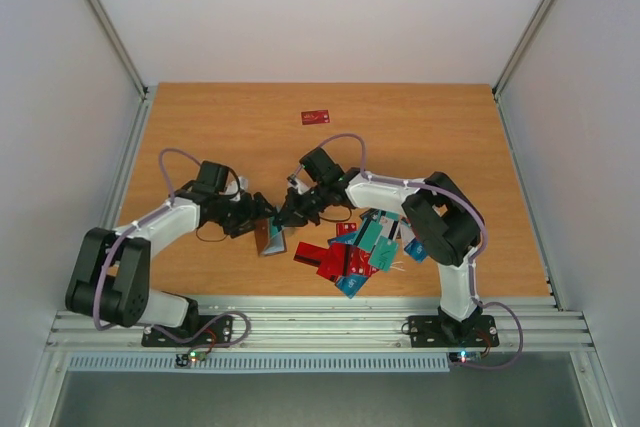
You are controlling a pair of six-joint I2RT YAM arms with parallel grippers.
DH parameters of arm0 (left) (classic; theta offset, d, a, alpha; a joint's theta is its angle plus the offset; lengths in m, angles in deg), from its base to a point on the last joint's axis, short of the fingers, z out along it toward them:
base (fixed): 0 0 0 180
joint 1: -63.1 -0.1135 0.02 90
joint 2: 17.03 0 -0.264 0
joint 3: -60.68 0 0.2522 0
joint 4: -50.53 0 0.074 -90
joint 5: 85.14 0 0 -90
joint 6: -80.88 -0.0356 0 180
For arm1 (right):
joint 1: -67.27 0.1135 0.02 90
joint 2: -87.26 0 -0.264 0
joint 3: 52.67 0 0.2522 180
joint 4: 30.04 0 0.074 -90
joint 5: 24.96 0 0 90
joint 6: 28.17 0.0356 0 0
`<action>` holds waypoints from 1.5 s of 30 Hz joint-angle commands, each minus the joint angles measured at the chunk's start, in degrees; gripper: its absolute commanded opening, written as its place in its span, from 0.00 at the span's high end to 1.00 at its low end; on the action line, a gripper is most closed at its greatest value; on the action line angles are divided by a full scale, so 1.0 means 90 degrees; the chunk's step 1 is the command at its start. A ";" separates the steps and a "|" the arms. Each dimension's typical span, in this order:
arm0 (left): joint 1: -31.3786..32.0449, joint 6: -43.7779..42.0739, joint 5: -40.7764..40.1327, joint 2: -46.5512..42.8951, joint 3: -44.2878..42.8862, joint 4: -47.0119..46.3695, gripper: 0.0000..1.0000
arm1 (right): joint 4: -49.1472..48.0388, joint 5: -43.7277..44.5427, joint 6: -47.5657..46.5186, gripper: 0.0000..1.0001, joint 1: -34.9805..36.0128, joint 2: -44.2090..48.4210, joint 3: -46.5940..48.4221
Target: Put the credit cards into the card holder
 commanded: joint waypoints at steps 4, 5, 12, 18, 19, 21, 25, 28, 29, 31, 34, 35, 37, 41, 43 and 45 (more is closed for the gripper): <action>0.0034 0.0126 0.0548 -0.0226 0.0377 -0.0470 0.19 | -0.1166 -0.0323 0.0429 0.99 0.0159 -0.0054 0.0003; 0.0030 0.0038 0.0460 -0.0247 0.0343 -0.0318 0.21 | -0.1272 -0.0322 0.0510 0.99 0.0159 -0.0058 -0.0041; -0.0050 -0.0166 -0.0083 -0.0690 0.0545 0.0104 0.42 | -0.1896 -0.0398 0.0872 0.99 0.0159 -0.0137 -0.0273; -0.0106 -0.0189 -0.0141 -0.0878 0.0713 0.0065 0.59 | -0.1901 -0.0381 0.0844 0.99 0.0154 -0.0162 -0.0344; -0.0105 -0.0185 -0.0152 -0.0918 0.0724 0.0053 0.63 | -0.1892 -0.0376 0.0835 0.99 0.0158 -0.0161 -0.0351; -0.0113 -0.0180 -0.0163 -0.1007 0.0728 0.0077 0.70 | -0.1859 -0.0353 0.0811 0.99 0.0159 -0.0161 -0.0366; -0.0124 -0.0232 -0.0228 -0.1224 0.0683 0.0228 0.89 | -0.1526 -0.0283 0.0590 0.99 0.0158 -0.0130 -0.0303; -0.0128 -0.0308 -0.0327 -0.1349 0.0655 0.0398 0.98 | -0.0672 -0.0110 0.0103 0.99 0.0159 -0.0013 -0.0039; -0.0123 -0.0343 -0.0356 -0.1388 0.0641 0.0469 0.99 | -0.0391 -0.0027 -0.0093 0.99 0.0151 0.0041 0.0046; -0.0124 -0.0379 -0.0396 -0.1445 0.0600 0.0578 1.00 | 0.0146 0.0112 -0.0430 0.99 0.0131 0.0174 0.0208; -0.0131 -0.0376 -0.0410 -0.1481 0.0592 0.0592 1.00 | 0.0742 0.0254 -0.0813 0.99 0.0022 0.0514 0.0297; -0.0127 -0.0376 -0.0381 -0.1472 0.0593 0.0557 1.00 | 0.0951 0.0309 -0.0945 0.99 -0.0041 0.0651 0.0298; -0.0131 -0.0339 -0.0282 -0.1398 0.0597 0.0422 1.00 | 0.1399 0.0483 -0.1251 0.99 -0.0197 0.0970 0.0259; -0.0124 -0.0235 -0.0009 -0.1084 0.0565 0.0071 1.00 | 0.2310 0.0799 -0.1939 0.99 -0.0519 0.1447 0.0190; -0.0124 -0.0175 0.0132 -0.0922 0.0534 -0.0112 1.00 | 0.2810 0.1040 -0.2364 0.99 -0.0544 0.1556 0.0183; -0.0123 -0.0104 0.0232 -0.0790 0.0518 -0.0307 1.00 | 0.2969 0.1205 -0.2518 0.99 -0.0547 0.1596 0.0058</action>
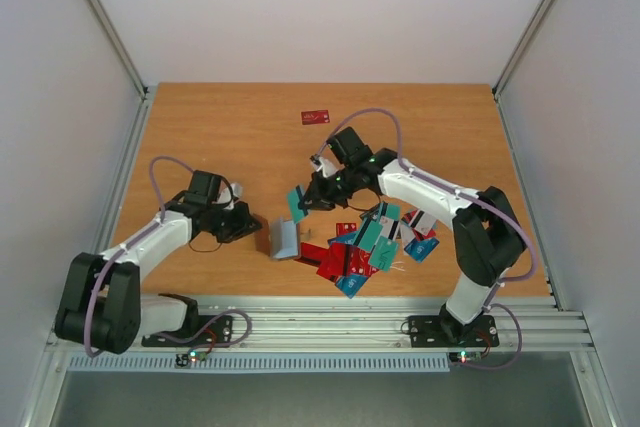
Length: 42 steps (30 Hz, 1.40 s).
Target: Put the credit cards into the card holder
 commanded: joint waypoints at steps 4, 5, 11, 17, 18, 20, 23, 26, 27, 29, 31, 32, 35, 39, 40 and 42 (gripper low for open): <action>0.0026 0.0325 0.0518 0.0405 -0.0071 -0.0837 1.00 | 0.1074 0.0768 -0.0904 0.99 0.0000 0.0100 -0.0244; 0.0024 0.0353 0.0538 0.0429 -0.0087 -0.0856 1.00 | 0.1066 0.0792 -0.0895 0.99 0.0009 0.0087 -0.0263; 0.0025 0.0315 0.0579 0.0532 -0.0169 -0.0829 1.00 | 0.0957 0.0711 -0.0901 0.99 0.0208 -0.0191 -0.0098; 0.0026 0.0312 0.0623 0.0640 -0.0102 -0.0970 1.00 | 0.0768 0.0785 -0.0730 0.99 0.0382 -0.0578 -0.0009; 0.0026 0.0319 0.0628 0.0651 -0.0088 -0.0985 1.00 | 0.0736 0.0796 -0.0712 0.99 0.0398 -0.0622 0.0002; 0.0018 0.0378 0.0652 0.0686 -0.0037 -0.1134 1.00 | 0.0666 0.0748 -0.0689 0.99 0.0454 -0.0735 0.0015; 0.0022 0.0534 0.0760 0.0829 0.0036 -0.1448 1.00 | 0.0535 0.0565 -0.0692 0.99 0.0549 -0.0857 0.0076; 0.0025 0.0699 0.0929 0.1068 0.0054 -0.1910 1.00 | 0.0389 0.0383 -0.0676 0.99 0.0588 -0.0852 0.0115; 0.0023 0.0757 0.1021 0.1186 0.0028 -0.2057 1.00 | 0.0356 0.0349 -0.0669 0.99 0.0583 -0.0843 0.0122; 0.0019 0.0847 0.1129 0.1410 -0.0059 -0.2275 1.00 | 0.0315 0.0303 -0.0673 0.99 0.0582 -0.0861 0.0156; 0.0025 0.0891 0.1204 0.1631 -0.0115 -0.2429 1.00 | 0.0322 0.0299 -0.0685 0.99 0.0581 -0.0925 0.0227; 0.0025 0.0874 0.1263 0.1757 -0.0159 -0.2484 1.00 | 0.0319 0.0292 -0.0687 0.99 0.0587 -0.0972 0.0252; 0.0026 0.0766 0.1373 0.1983 -0.0300 -0.2397 1.00 | 0.0298 0.0303 -0.0685 0.99 0.0587 -0.1140 0.0323; 0.0023 0.0417 0.1301 0.2065 -0.0479 -0.1912 1.00 | 0.0306 0.0397 -0.0728 0.99 0.0582 -0.1462 0.0416; 0.0025 0.0348 0.1285 0.2053 -0.0514 -0.1763 0.99 | 0.0325 0.0425 -0.0753 0.99 0.0587 -0.1532 0.0438; 0.0017 0.0183 0.1203 0.1932 -0.0639 -0.1386 0.96 | 0.0401 0.0512 -0.0806 0.99 0.0572 -0.1636 0.0498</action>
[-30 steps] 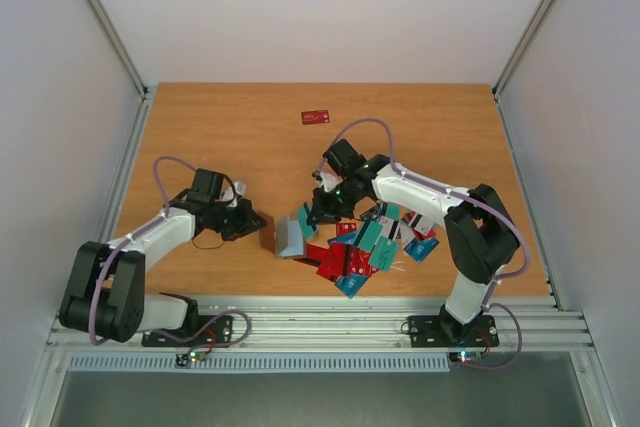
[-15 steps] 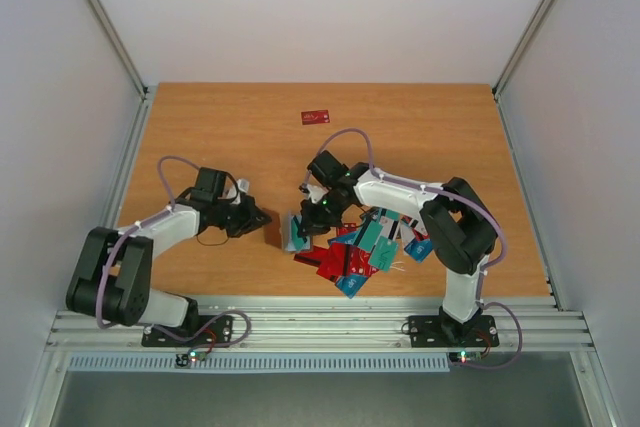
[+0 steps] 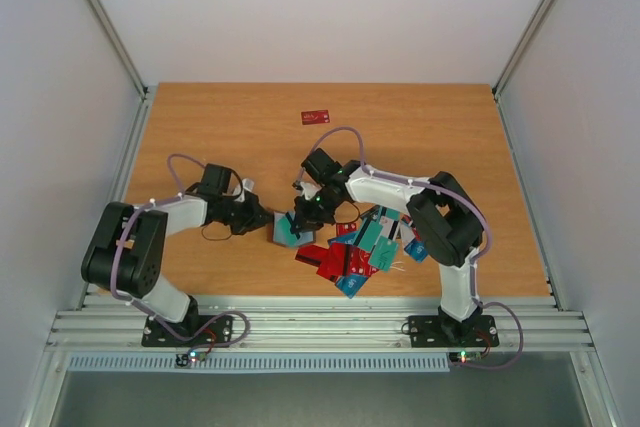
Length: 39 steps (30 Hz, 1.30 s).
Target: Put the credit cards into the card holder
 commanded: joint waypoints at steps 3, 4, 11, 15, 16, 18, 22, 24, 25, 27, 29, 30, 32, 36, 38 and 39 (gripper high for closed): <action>0.0038 -0.0948 -0.0290 -0.0399 -0.0704 0.1393 0.85 | 0.0074 0.0190 -0.0124 0.99 0.0015 -0.0358 0.0176; 0.0038 -0.1080 -0.0400 -0.0469 -0.0847 0.1605 0.78 | 0.0070 0.0178 -0.0125 0.99 0.0014 -0.0376 0.0164; 0.0033 -0.1795 -0.1172 -0.1071 -0.1653 0.3201 0.46 | -0.0038 0.0081 -0.0098 0.99 0.0010 -0.0531 0.0120; 0.0052 -0.1733 -0.0680 -0.1559 -0.1763 0.3212 0.44 | -0.0221 -0.0053 0.0018 0.99 0.0009 -0.0608 0.0159; 0.0088 -0.1706 -0.0443 -0.1608 -0.1759 0.3117 0.45 | -0.0232 -0.0070 0.0048 0.99 0.0010 -0.0618 0.0178; 0.0188 -0.1595 0.0041 -0.1678 -0.1723 0.2867 0.47 | -0.0254 -0.0104 0.0084 0.99 0.0006 -0.0607 0.0253; 0.0484 -0.1374 0.0287 -0.1501 -0.1682 0.2517 0.51 | -0.0167 -0.0111 0.0067 0.99 0.0009 -0.0631 0.0392; 0.0698 -0.1116 0.0305 -0.1312 -0.1788 0.2287 0.53 | -0.0109 -0.0106 0.0052 0.99 0.0005 -0.0648 0.0421; 0.0805 -0.0983 0.0319 -0.1243 -0.1804 0.2067 0.54 | -0.0100 -0.0081 0.0054 0.99 0.0009 -0.0640 0.0422; 0.0959 -0.0538 0.0187 -0.1065 -0.1705 0.1620 0.58 | -0.0094 -0.0063 0.0068 0.99 0.0007 -0.0665 0.0412; 0.1031 0.0035 -0.0005 -0.0853 -0.1601 0.1409 0.63 | -0.0088 -0.0049 0.0096 0.99 0.0007 -0.0677 0.0412; 0.1070 0.0157 -0.0073 -0.0787 -0.1544 0.1308 0.63 | -0.0108 -0.0044 0.0120 0.99 0.0009 -0.0678 0.0400; 0.1170 0.0320 -0.0219 -0.0704 -0.1495 0.1338 0.63 | -0.0160 -0.0044 0.0173 0.99 0.0010 -0.0666 0.0361; 0.1200 -0.0098 -0.0905 -0.0695 -0.1617 0.2342 0.64 | -0.0213 -0.0012 0.0207 0.99 0.0010 -0.0639 0.0281; 0.1192 -0.0353 -0.1288 -0.0763 -0.1554 0.2710 0.66 | -0.0186 0.0070 0.0184 0.99 0.0005 -0.0630 0.0230; 0.1190 -0.0406 -0.1403 -0.0809 -0.1486 0.2787 0.66 | -0.0190 0.0103 0.0181 0.99 0.0003 -0.0620 0.0179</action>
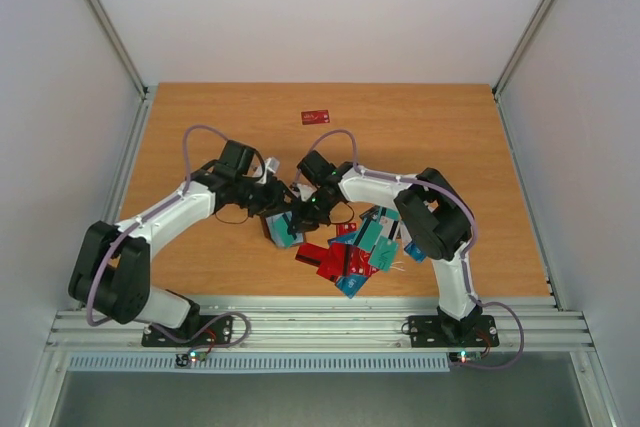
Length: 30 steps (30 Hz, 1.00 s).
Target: Put the credit cards into the card holder
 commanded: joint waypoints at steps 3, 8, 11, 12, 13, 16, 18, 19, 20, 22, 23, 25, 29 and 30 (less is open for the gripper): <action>0.0015 -0.0446 -0.1326 -0.0217 0.0458 0.1009 0.66 | -0.0069 0.0190 0.0087 0.99 -0.0007 0.0022 -0.0315; -0.0100 -0.0549 -0.1441 -0.0476 0.0966 0.0779 0.65 | -0.0060 0.0182 0.0111 0.99 -0.0016 0.0109 -0.0574; -0.0285 -0.0498 -0.1396 -0.0708 0.1220 0.0631 0.64 | -0.0012 0.0181 0.0084 0.99 -0.0028 0.0127 -0.0692; -0.0350 -0.0476 -0.1336 -0.0802 0.1288 0.0568 0.62 | -0.0002 0.0189 0.0081 0.99 -0.0030 0.0132 -0.0735; -0.0410 -0.0452 -0.1282 -0.0935 0.1373 0.0508 0.60 | 0.0001 0.0191 0.0081 0.99 -0.0041 0.0132 -0.0770; -0.0513 -0.0477 -0.0863 -0.1361 0.1593 0.0210 0.51 | -0.0010 0.0169 0.0112 0.99 -0.0054 0.0114 -0.0852; -0.0576 -0.0514 -0.0556 -0.1651 0.1756 0.0023 0.44 | -0.0013 0.0140 0.0088 0.99 -0.0054 0.0089 -0.0863; -0.0607 -0.0510 -0.0419 -0.1744 0.1820 -0.0032 0.42 | -0.0019 0.0142 0.0077 0.99 -0.0054 0.0063 -0.0856; -0.0632 -0.0495 -0.0360 -0.1812 0.1867 -0.0015 0.41 | -0.0027 0.0134 0.0072 0.99 -0.0054 0.0039 -0.0842; -0.0654 -0.0489 -0.0433 -0.1888 0.1949 0.0182 0.41 | -0.0061 0.0114 0.0075 0.99 -0.0059 -0.0042 -0.0795; -0.0654 -0.0489 -0.0488 -0.1914 0.1996 0.0300 0.41 | -0.0088 0.0119 0.0088 0.99 -0.0058 -0.0088 -0.0767; -0.0659 -0.0522 -0.0613 -0.1950 0.2050 0.0485 0.42 | -0.0081 0.0187 0.0107 0.99 -0.0070 -0.0152 -0.0676; -0.0652 -0.0609 -0.0881 -0.1781 0.1862 0.0827 0.48 | -0.0014 0.0347 0.0131 0.99 -0.0094 -0.0144 -0.0589; -0.0650 -0.0623 -0.1008 -0.1746 0.1793 0.0923 0.50 | 0.0048 0.0413 0.0125 0.99 -0.0103 -0.0135 -0.0585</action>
